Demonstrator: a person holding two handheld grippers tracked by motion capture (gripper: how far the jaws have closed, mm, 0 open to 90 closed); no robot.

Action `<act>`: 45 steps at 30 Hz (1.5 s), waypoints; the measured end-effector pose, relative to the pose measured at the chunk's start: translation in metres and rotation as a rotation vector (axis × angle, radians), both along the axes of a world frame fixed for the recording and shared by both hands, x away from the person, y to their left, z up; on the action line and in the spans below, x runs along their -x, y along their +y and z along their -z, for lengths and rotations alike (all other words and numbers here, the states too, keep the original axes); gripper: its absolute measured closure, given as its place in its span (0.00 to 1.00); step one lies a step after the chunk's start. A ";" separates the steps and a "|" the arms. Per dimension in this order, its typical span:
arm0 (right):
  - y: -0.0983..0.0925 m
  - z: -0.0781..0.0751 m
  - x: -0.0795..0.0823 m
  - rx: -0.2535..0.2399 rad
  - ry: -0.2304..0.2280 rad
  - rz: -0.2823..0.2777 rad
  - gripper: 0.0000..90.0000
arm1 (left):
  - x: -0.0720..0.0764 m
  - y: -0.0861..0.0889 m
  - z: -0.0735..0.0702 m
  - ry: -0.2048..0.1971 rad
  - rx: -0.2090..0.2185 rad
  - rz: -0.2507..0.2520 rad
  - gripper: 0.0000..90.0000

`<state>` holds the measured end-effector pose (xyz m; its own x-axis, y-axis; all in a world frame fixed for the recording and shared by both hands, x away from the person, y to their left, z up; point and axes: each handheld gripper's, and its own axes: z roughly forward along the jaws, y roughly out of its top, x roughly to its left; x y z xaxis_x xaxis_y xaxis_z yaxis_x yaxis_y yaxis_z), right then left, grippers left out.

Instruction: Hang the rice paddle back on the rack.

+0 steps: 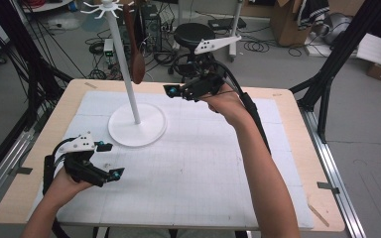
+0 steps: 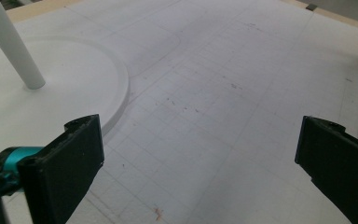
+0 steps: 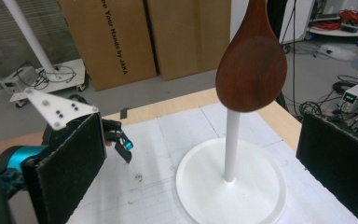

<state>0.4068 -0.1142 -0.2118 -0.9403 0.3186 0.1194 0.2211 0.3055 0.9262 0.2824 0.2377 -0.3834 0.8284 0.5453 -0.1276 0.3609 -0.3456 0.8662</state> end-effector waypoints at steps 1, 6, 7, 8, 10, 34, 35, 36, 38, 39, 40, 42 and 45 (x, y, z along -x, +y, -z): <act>-0.001 0.001 0.002 0.010 -0.002 0.009 0.00 | 0.000 0.000 0.000 -0.001 -0.002 -0.004 0.02; -0.010 0.006 0.011 -0.008 -0.014 0.018 0.00 | -0.001 0.000 0.000 0.000 -0.008 -0.032 0.02; -0.011 0.007 0.013 -0.009 -0.009 0.023 0.00 | -0.001 0.000 0.000 0.001 -0.007 -0.039 0.02; -0.013 0.008 0.015 -0.002 -0.013 0.035 0.00 | 0.000 0.000 0.000 0.001 0.002 -0.043 0.02; -0.015 0.011 0.019 0.016 -0.019 0.046 0.00 | 0.000 0.001 -0.001 0.001 0.006 -0.049 0.02; -0.076 0.058 0.071 -0.020 -0.012 0.157 0.01 | 0.001 0.008 -0.006 -0.029 0.053 -0.065 0.02; -0.077 0.060 0.072 -0.017 -0.004 0.154 0.00 | 0.001 0.009 -0.006 -0.029 0.059 -0.065 0.02; -0.079 0.063 0.074 -0.017 0.000 0.154 0.01 | 0.001 0.009 -0.007 -0.029 0.065 -0.064 0.02; -0.082 0.067 0.077 -0.015 0.003 0.146 0.01 | 0.001 0.010 -0.007 -0.026 0.075 -0.068 0.02; -0.084 0.069 0.078 -0.014 0.006 0.147 0.01 | 0.001 0.011 -0.007 -0.028 0.077 -0.066 0.02; -0.086 0.071 0.080 -0.017 0.009 0.147 0.01 | 0.001 0.011 -0.008 -0.029 0.082 -0.065 0.02; -0.089 0.076 0.082 -0.021 0.014 0.146 0.01 | 0.001 0.012 -0.008 -0.030 0.091 -0.068 0.02; -0.093 0.083 0.086 -0.020 0.024 0.147 0.00 | 0.001 0.012 -0.009 -0.037 0.103 -0.064 0.02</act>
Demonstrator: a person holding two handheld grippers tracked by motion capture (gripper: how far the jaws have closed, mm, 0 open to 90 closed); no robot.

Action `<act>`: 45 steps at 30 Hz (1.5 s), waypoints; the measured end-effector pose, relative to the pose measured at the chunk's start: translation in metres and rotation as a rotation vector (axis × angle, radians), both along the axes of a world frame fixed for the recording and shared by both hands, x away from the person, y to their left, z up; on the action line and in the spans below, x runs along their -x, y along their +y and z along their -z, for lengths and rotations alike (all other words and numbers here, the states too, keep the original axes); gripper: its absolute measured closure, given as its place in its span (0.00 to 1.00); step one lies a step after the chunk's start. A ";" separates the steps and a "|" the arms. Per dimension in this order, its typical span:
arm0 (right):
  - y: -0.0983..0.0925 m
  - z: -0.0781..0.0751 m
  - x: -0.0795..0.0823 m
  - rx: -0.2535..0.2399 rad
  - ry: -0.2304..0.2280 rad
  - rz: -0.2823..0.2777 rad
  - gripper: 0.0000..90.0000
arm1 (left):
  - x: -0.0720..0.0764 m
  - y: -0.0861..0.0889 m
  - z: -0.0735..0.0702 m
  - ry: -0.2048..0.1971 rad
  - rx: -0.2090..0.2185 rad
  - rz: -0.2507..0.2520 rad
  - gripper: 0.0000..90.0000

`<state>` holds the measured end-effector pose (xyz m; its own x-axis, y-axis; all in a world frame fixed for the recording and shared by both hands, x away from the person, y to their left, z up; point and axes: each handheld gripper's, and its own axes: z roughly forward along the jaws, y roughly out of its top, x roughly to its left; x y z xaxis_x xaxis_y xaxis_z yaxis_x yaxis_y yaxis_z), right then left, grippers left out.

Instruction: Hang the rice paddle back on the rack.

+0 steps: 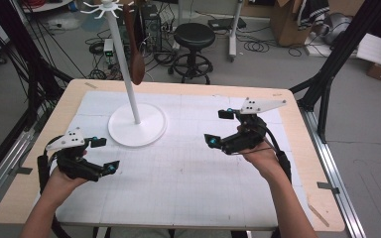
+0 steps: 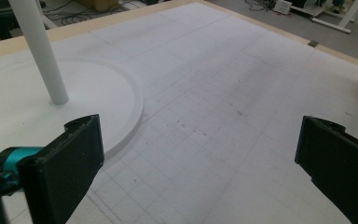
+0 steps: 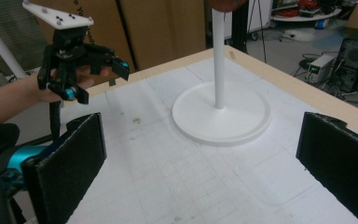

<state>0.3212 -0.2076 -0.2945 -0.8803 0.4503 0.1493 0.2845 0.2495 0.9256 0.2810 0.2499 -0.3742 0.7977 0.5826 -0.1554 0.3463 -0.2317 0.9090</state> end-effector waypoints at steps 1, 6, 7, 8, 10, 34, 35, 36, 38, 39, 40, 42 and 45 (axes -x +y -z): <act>-0.002 0.002 0.001 0.001 0.003 0.000 0.01 | 0.000 0.000 0.000 0.001 0.007 0.001 0.02; -0.010 0.015 0.006 0.008 0.017 0.001 0.01 | 0.000 0.000 -0.002 -0.002 0.014 -0.003 0.02; -0.011 0.017 0.008 0.006 0.022 0.003 0.00 | 0.001 0.000 -0.002 -0.002 0.015 -0.003 0.02; -0.013 0.020 0.009 0.001 0.021 0.000 0.00 | 0.001 0.000 -0.002 -0.002 0.014 -0.003 0.02; -0.017 0.025 0.012 -0.006 0.026 -0.012 0.01 | 0.001 0.001 -0.002 -0.005 0.012 -0.002 0.02; -0.040 0.059 0.033 0.013 0.041 0.045 0.00 | 0.003 0.002 -0.003 -0.029 0.015 0.009 0.02; -0.041 0.060 0.033 0.010 0.047 0.047 0.01 | 0.004 0.002 -0.003 -0.028 0.014 0.006 0.02; -0.042 0.062 0.034 0.011 0.050 0.051 0.01 | 0.004 0.002 -0.003 -0.029 0.012 0.009 0.02; -0.044 0.066 0.034 0.015 0.055 0.057 0.01 | 0.004 0.001 -0.002 -0.029 0.009 0.007 0.02; -0.045 0.067 0.035 0.017 0.061 0.061 0.00 | 0.004 0.001 -0.002 -0.030 0.006 0.007 0.02; -0.045 0.068 0.034 0.017 0.060 0.064 0.01 | 0.004 0.001 -0.002 -0.031 0.005 0.007 0.02; -0.045 0.070 0.035 0.027 0.056 0.068 0.00 | 0.004 0.001 -0.002 -0.029 0.001 0.010 0.02; -0.046 0.071 0.034 0.030 0.048 0.075 0.00 | 0.004 0.001 -0.001 -0.032 0.001 0.009 0.02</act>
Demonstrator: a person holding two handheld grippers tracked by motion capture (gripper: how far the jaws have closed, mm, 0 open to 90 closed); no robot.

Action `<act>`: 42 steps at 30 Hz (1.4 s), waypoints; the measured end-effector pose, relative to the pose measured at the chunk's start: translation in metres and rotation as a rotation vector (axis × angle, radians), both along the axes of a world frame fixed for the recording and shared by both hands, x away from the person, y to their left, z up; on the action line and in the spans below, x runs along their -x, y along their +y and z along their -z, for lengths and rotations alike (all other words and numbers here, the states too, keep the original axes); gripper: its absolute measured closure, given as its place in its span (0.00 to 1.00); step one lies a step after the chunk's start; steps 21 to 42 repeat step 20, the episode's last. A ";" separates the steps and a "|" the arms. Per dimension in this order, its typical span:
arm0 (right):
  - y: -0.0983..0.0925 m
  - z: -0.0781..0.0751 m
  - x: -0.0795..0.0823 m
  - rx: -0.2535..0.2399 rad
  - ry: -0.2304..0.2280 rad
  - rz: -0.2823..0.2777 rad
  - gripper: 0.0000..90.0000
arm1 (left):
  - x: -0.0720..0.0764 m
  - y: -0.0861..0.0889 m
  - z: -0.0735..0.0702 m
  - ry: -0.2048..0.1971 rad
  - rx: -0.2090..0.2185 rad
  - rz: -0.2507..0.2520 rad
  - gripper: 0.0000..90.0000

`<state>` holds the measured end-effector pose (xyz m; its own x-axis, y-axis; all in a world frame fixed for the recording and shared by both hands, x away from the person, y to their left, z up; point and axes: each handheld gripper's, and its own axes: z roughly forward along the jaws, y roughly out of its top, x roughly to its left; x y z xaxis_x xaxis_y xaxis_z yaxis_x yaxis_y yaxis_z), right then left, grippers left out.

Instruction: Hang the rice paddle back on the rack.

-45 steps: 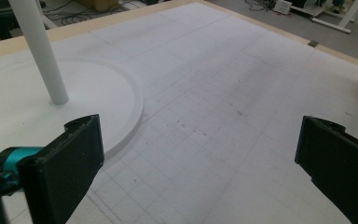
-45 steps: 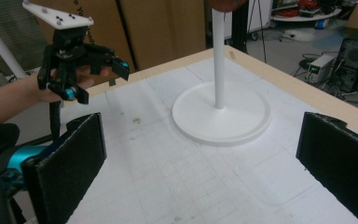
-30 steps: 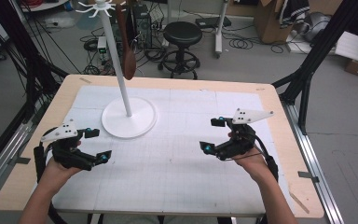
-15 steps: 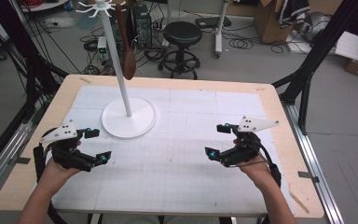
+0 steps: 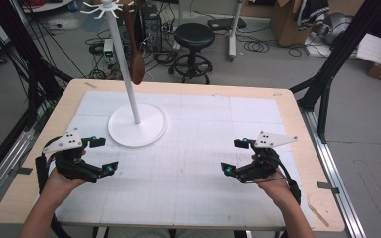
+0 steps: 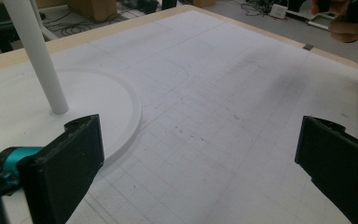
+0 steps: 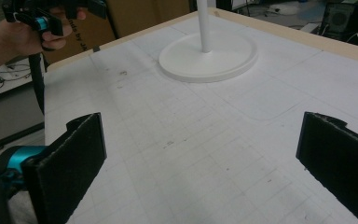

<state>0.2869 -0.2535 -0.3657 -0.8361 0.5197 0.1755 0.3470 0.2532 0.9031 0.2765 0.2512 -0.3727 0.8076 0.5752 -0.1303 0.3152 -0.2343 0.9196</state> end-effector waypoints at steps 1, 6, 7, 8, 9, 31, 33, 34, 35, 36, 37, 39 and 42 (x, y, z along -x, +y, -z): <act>0.000 0.000 0.000 0.002 0.002 0.002 0.00 | 0.000 0.000 0.000 0.000 0.001 -0.001 0.02; -0.003 0.003 0.002 0.005 0.008 0.016 0.00 | 0.001 0.001 0.000 -0.004 0.002 -0.003 0.02; -0.004 0.004 0.002 0.004 0.008 0.015 0.00 | 0.000 0.000 0.000 -0.005 0.001 0.000 0.02; -0.004 0.005 0.001 0.006 0.010 0.015 0.01 | 0.000 0.000 0.000 -0.005 0.001 0.000 0.02; -0.004 0.005 0.001 0.007 0.011 0.016 0.00 | 0.000 0.000 0.000 -0.004 0.001 0.000 0.02; -0.004 0.007 0.001 0.008 0.007 0.016 0.00 | 0.001 0.000 0.001 -0.009 -0.001 -0.002 0.02; -0.004 0.007 0.001 0.008 0.007 0.016 0.00 | 0.001 0.000 0.001 -0.009 -0.001 -0.002 0.02; -0.004 0.007 0.001 0.008 0.007 0.016 0.00 | 0.001 0.000 0.001 -0.009 -0.001 -0.002 0.02; -0.004 0.007 0.001 0.008 0.007 0.016 0.00 | 0.001 0.000 0.001 -0.009 -0.001 -0.002 0.02; -0.004 0.007 0.001 0.008 0.007 0.016 0.00 | 0.001 0.000 0.001 -0.009 -0.001 -0.002 0.02; -0.004 0.007 0.001 0.008 0.007 0.016 0.00 | 0.001 0.000 0.001 -0.009 -0.001 -0.002 0.02; -0.004 0.007 0.001 0.008 0.007 0.016 0.00 | 0.001 0.000 0.001 -0.009 -0.001 -0.002 0.02; -0.004 0.007 0.001 0.008 0.007 0.016 0.00 | 0.001 0.000 0.001 -0.009 -0.001 -0.002 0.02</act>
